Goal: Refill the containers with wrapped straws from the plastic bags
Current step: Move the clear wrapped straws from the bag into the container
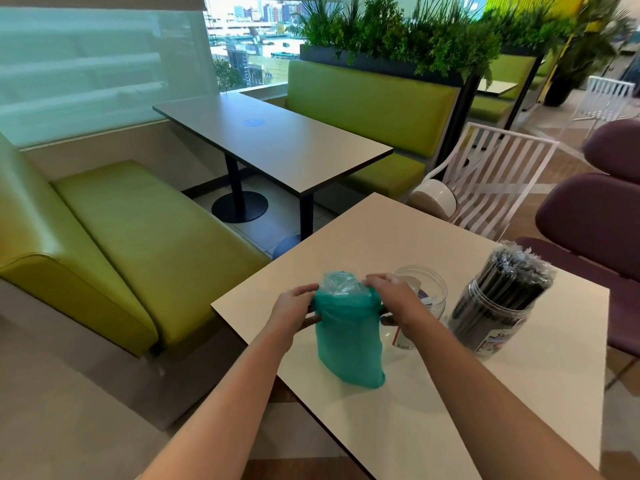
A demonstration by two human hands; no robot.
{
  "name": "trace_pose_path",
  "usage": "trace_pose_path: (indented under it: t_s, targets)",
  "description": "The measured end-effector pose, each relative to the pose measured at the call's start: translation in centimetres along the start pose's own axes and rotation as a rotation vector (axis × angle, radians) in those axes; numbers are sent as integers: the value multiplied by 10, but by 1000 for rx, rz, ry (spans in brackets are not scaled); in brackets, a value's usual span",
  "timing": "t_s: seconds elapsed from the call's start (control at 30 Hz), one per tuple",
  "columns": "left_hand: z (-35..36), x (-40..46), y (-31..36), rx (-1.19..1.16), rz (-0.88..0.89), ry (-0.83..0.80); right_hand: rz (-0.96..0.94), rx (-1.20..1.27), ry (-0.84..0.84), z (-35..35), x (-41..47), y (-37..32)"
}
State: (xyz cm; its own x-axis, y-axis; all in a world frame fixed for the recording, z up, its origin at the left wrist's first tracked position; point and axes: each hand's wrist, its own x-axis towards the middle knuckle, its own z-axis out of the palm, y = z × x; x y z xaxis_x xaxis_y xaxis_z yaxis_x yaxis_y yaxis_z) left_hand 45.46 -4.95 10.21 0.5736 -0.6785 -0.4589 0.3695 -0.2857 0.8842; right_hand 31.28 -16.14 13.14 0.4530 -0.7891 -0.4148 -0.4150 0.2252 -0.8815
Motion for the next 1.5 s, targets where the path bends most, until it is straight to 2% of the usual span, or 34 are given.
trace_pose_path:
  t_s: [0.23, 0.4, 0.57, 0.77, 1.03, 1.27, 1.4, 1.5]
  targets:
    - [2, -9, -9, 16, 112, -146, -50, 311, -16, -4, -2, 7]
    - [5, -11, -9, 149, 125, -137, -94, 208, 13, -5, -6, 19]
    - [6, -13, -2, 54, 75, -176, -116, 253, 29, -5, -7, 23]
    - [6, -13, -6, -3, 121, -152, -92, 334, 19, -4, -9, 30]
    - [2, -7, -18, 534, 250, -169, 4, 81, 14, -1, -3, 47]
    - [6, 1, -24, 627, 229, -193, -56, 268, 127, 5, -4, 56]
    - [2, 7, -32, 691, 148, -210, -63, 116, 161, 4, -2, 80]
    - [2, 11, -29, 867, 165, -169, -140, -63, 195, 1, 1, 87]
